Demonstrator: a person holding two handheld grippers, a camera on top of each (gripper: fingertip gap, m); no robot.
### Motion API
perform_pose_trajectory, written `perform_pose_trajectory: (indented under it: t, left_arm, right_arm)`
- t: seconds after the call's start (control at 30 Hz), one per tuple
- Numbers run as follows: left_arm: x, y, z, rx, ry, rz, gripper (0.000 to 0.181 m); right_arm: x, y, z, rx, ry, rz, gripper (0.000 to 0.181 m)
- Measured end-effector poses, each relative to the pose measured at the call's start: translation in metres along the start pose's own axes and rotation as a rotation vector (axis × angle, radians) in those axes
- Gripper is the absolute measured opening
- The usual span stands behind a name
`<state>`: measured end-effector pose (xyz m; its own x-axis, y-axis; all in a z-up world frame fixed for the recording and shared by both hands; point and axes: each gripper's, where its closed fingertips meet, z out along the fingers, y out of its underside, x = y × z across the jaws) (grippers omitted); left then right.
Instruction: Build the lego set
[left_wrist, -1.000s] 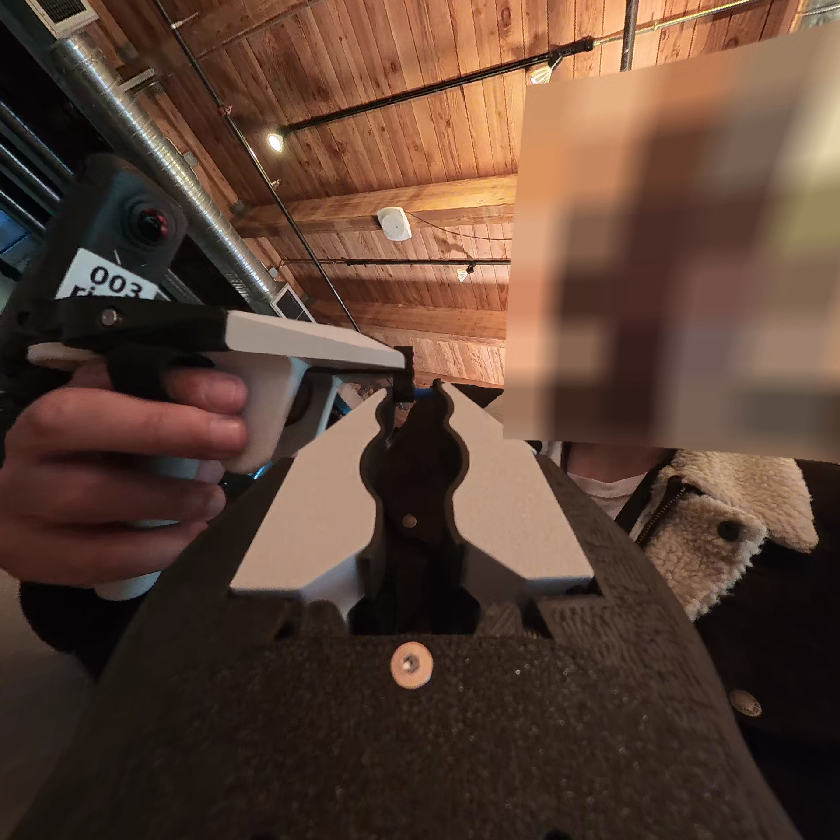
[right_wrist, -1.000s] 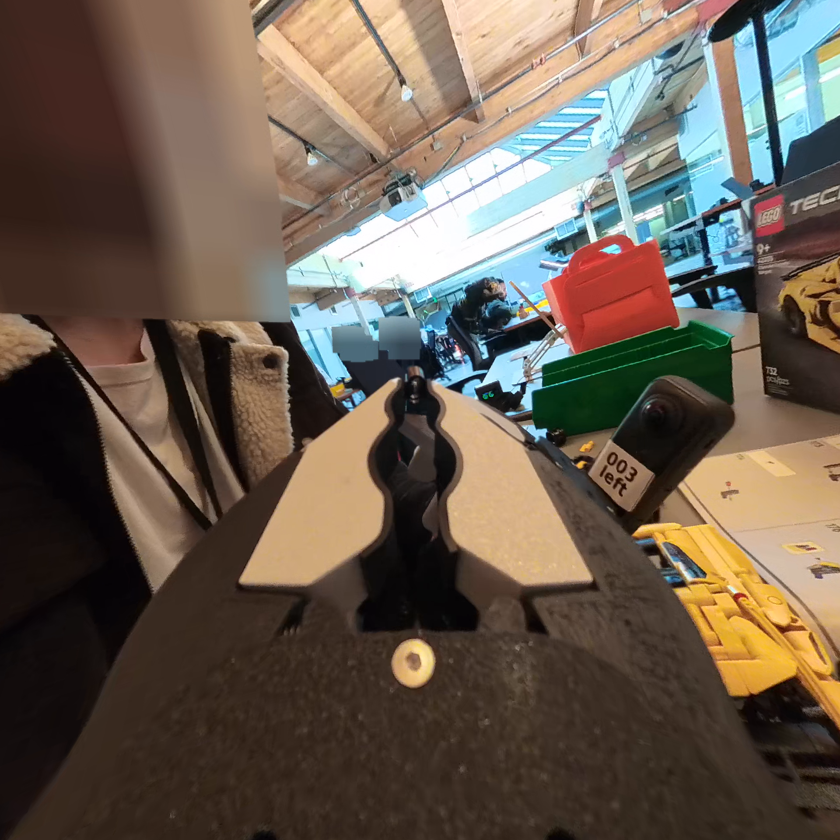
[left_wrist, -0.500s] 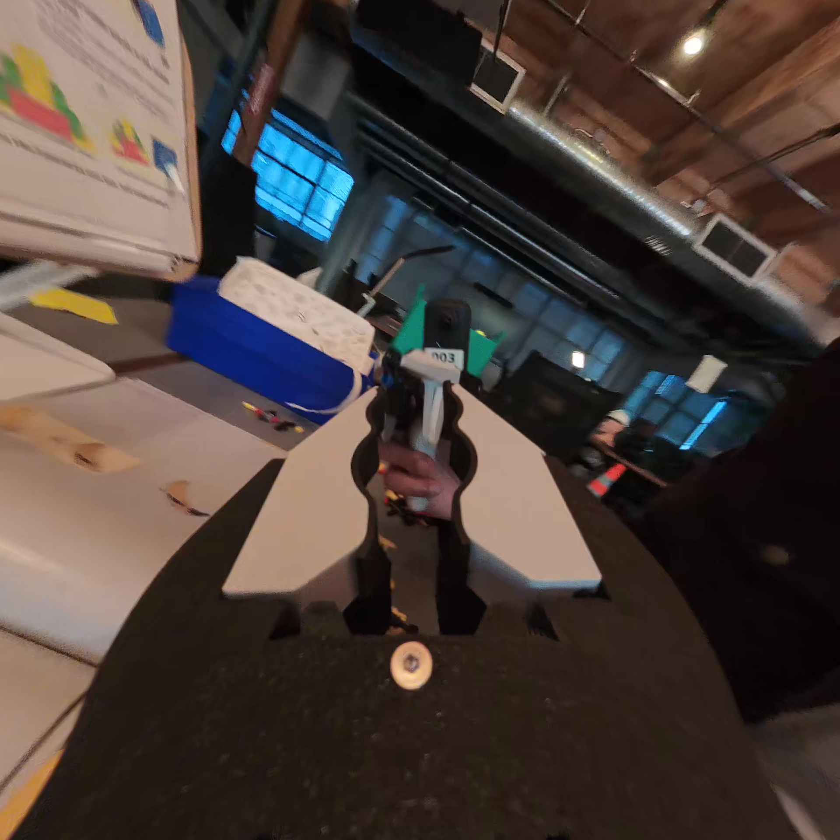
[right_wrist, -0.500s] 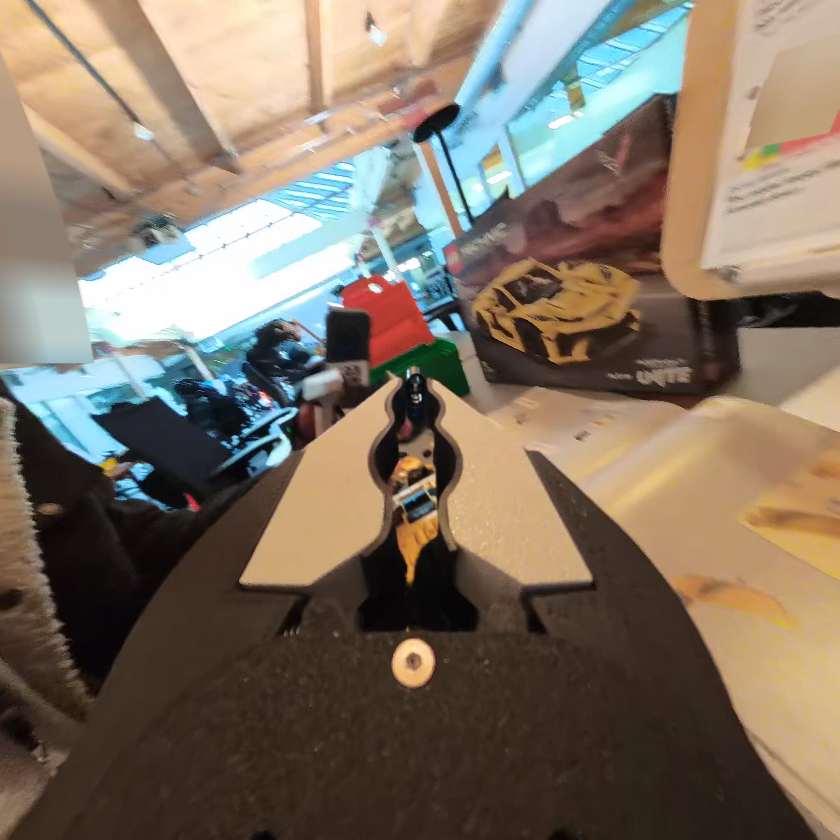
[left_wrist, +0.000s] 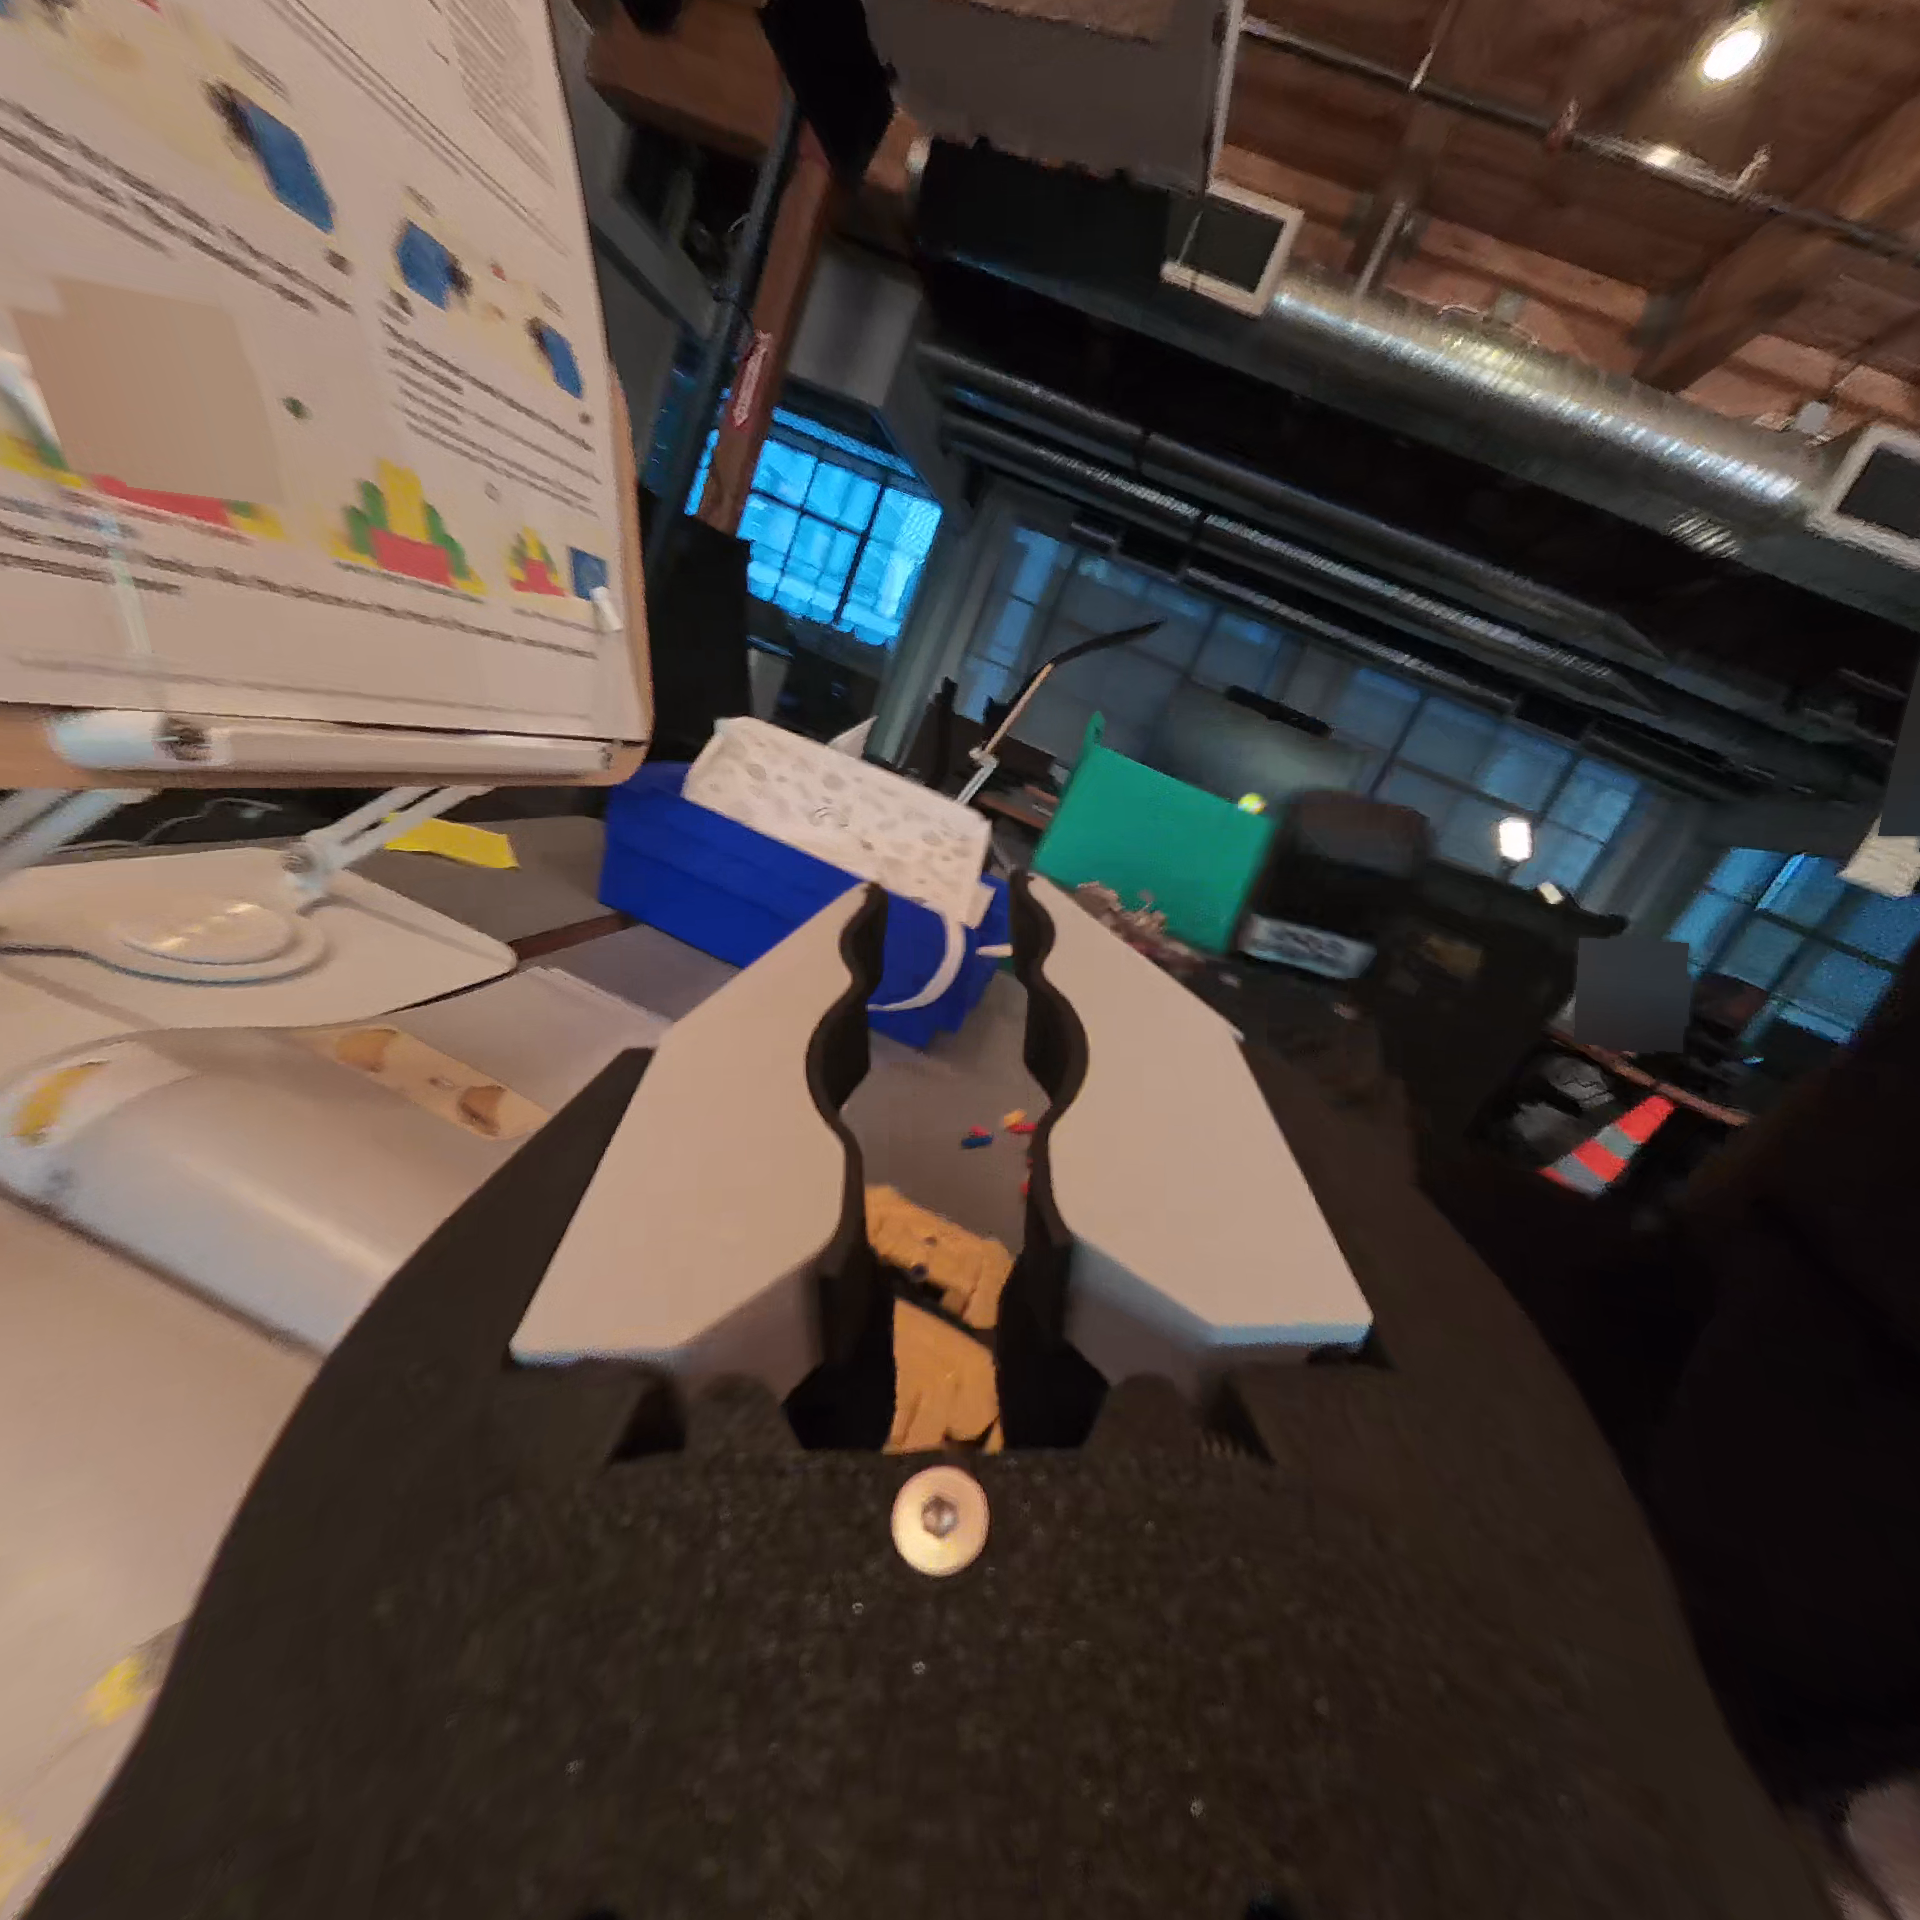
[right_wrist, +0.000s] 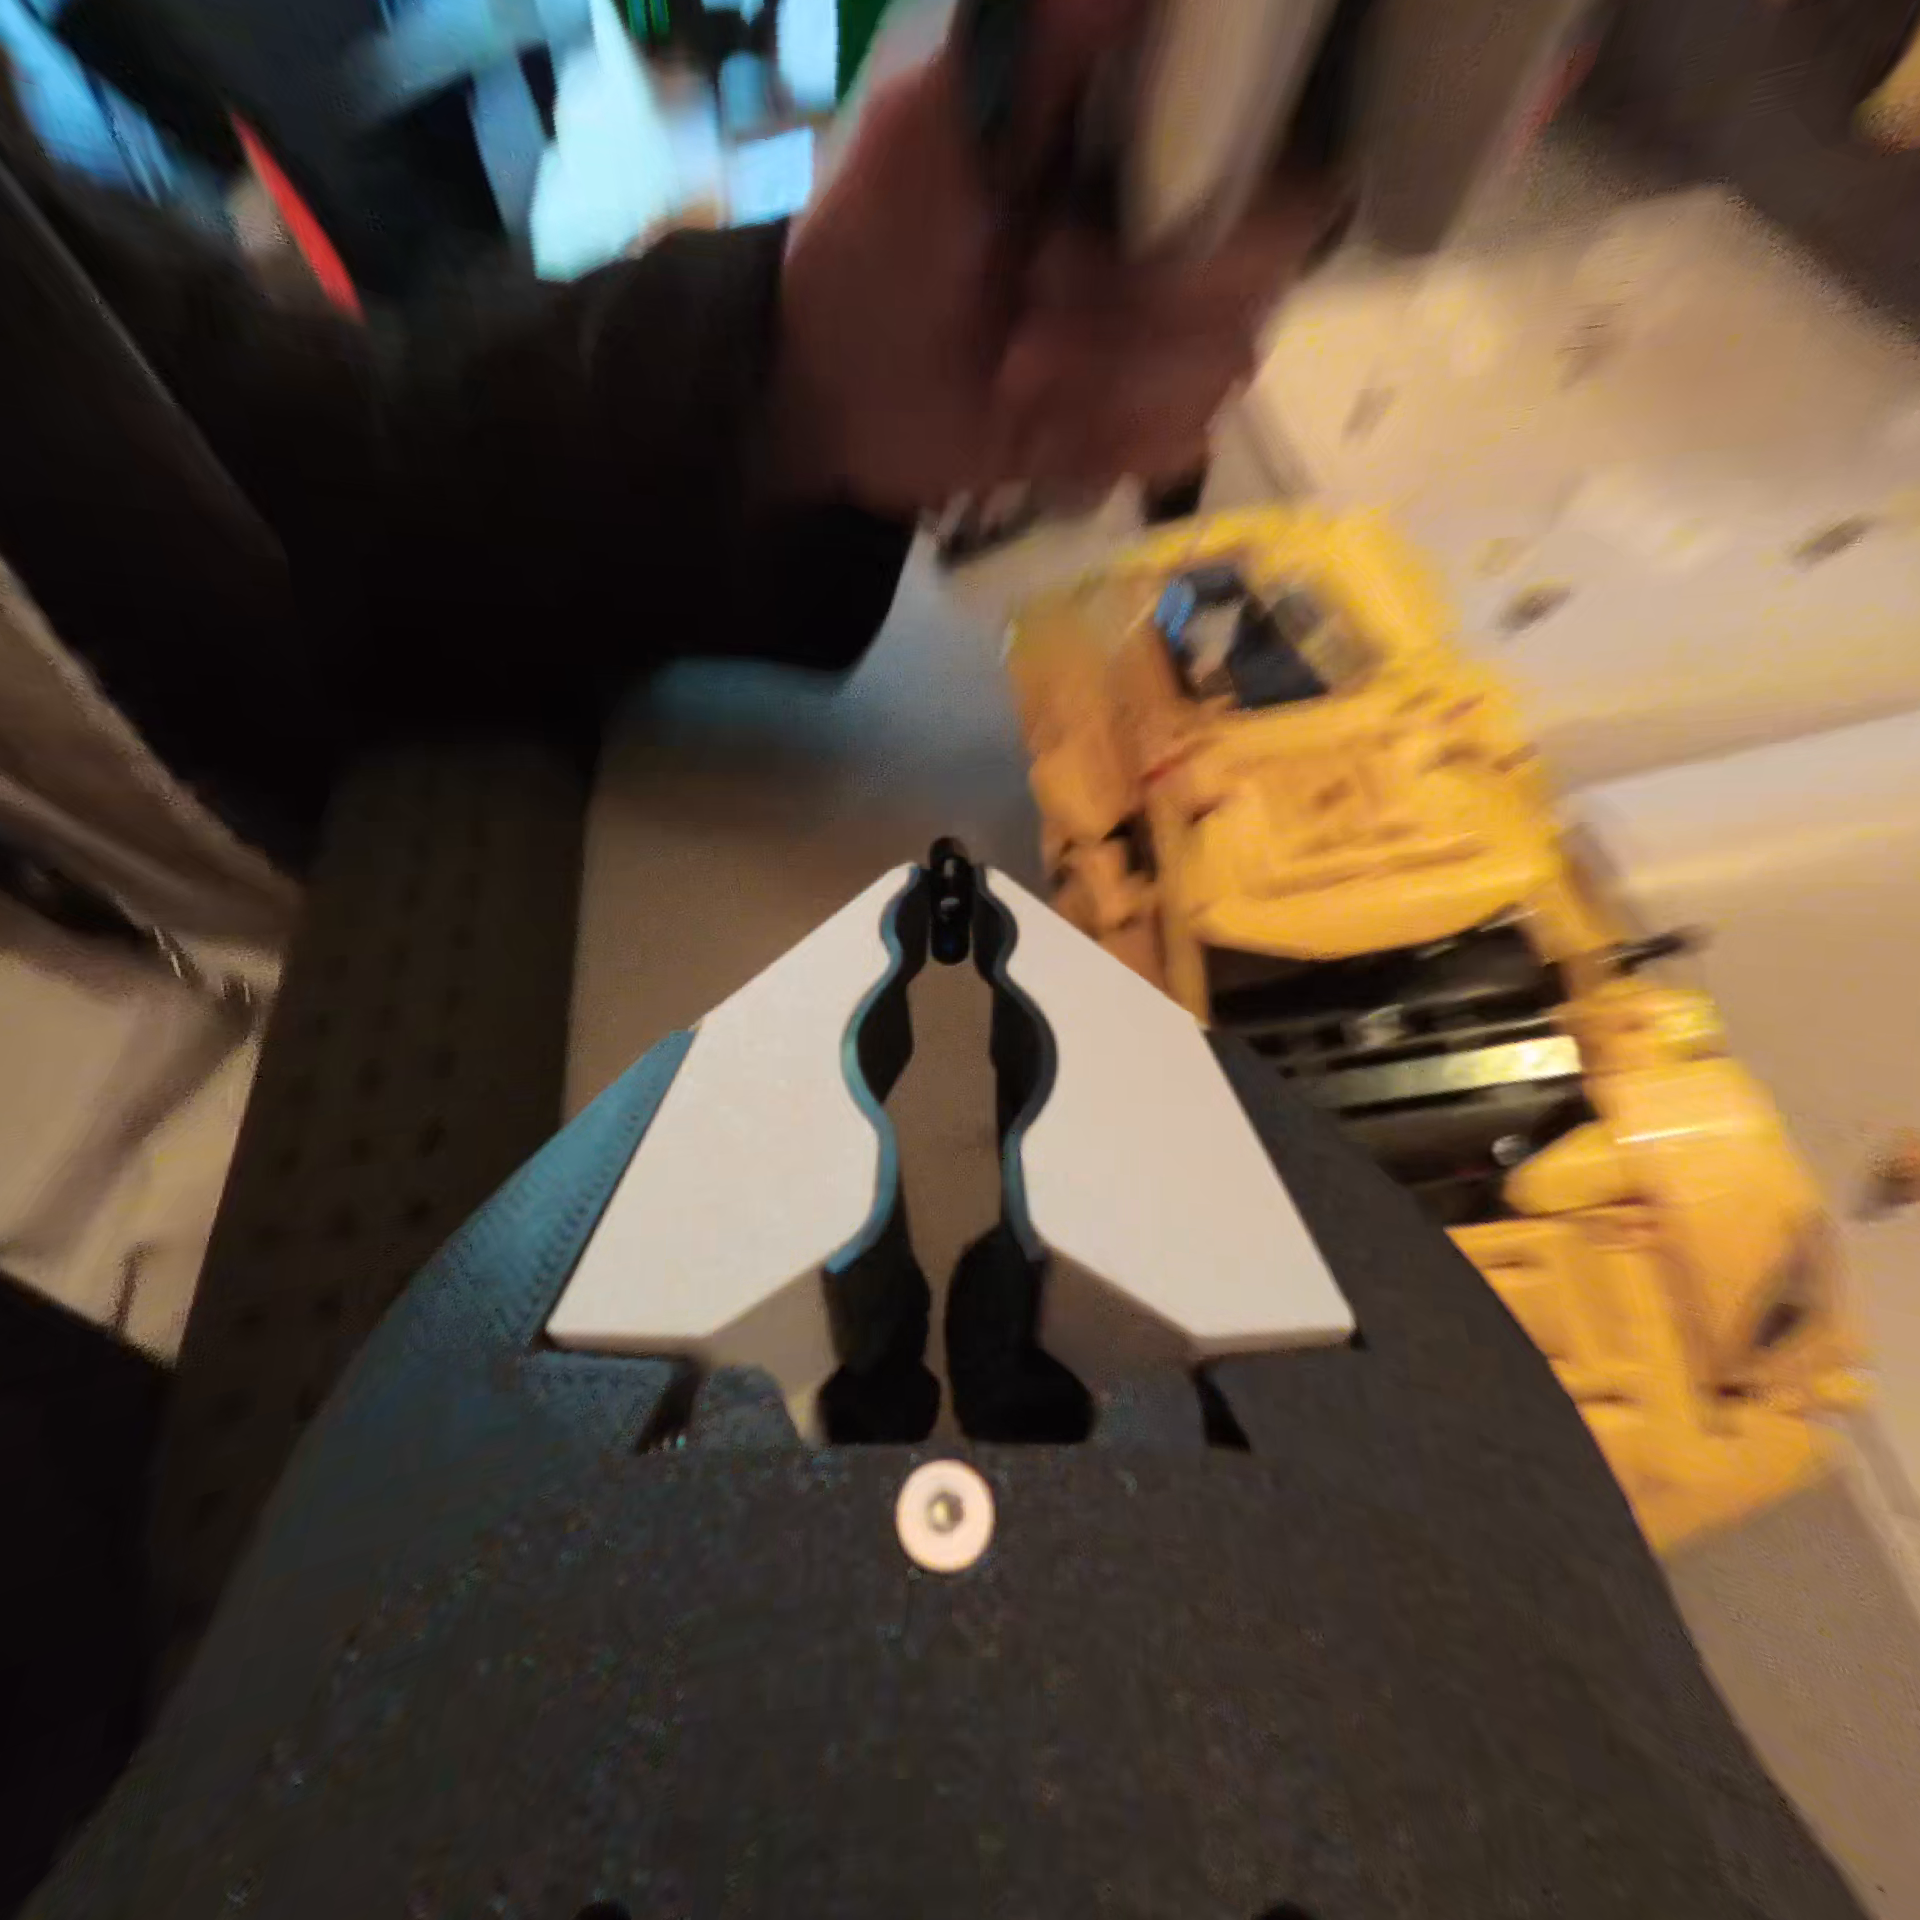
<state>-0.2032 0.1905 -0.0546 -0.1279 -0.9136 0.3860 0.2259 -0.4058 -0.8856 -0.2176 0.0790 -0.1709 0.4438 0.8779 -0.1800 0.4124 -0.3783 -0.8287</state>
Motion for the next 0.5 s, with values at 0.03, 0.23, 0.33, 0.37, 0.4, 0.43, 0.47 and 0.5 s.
perform_pose_trajectory:
  t: [0.03, 0.23, 0.33, 0.37, 0.4, 0.43, 0.47, 0.5]
  left_arm:
    - [-0.006, 0.001, -0.004, -0.024, -0.025, 0.020, 0.023]
    - [-0.021, 0.000, -0.012, -0.057, -0.117, 0.098, 0.023]
    - [-0.021, -0.003, -0.013, -0.052, -0.118, 0.089, 0.023]
    - [-0.024, -0.003, -0.015, -0.060, -0.144, 0.114, 0.023]
    - [-0.030, -0.003, -0.017, -0.076, -0.180, 0.151, 0.023]
    - [-0.037, -0.002, -0.021, -0.102, -0.224, 0.193, 0.021]
    - [-0.047, -0.001, -0.028, -0.133, -0.282, 0.232, 0.020]
    - [-0.060, -0.001, -0.036, -0.166, -0.352, 0.265, 0.019]
  right_arm:
    - [-0.013, 0.020, 0.015, -0.105, -0.014, 0.000, 0.006]
    - [-0.047, 0.058, 0.051, -0.167, 0.068, 0.019, 0.005]
    - [-0.053, 0.065, 0.051, -0.153, 0.071, 0.032, 0.006]
    - [-0.055, 0.066, 0.050, -0.144, 0.081, 0.004, 0.006]
    - [-0.056, 0.068, 0.048, -0.139, 0.093, -0.027, 0.006]
    - [-0.055, 0.070, 0.046, -0.135, 0.111, -0.047, 0.006]
    - [-0.056, 0.073, 0.044, -0.135, 0.114, -0.066, 0.006]
    - [-0.057, 0.078, 0.043, -0.145, 0.117, -0.074, 0.006]
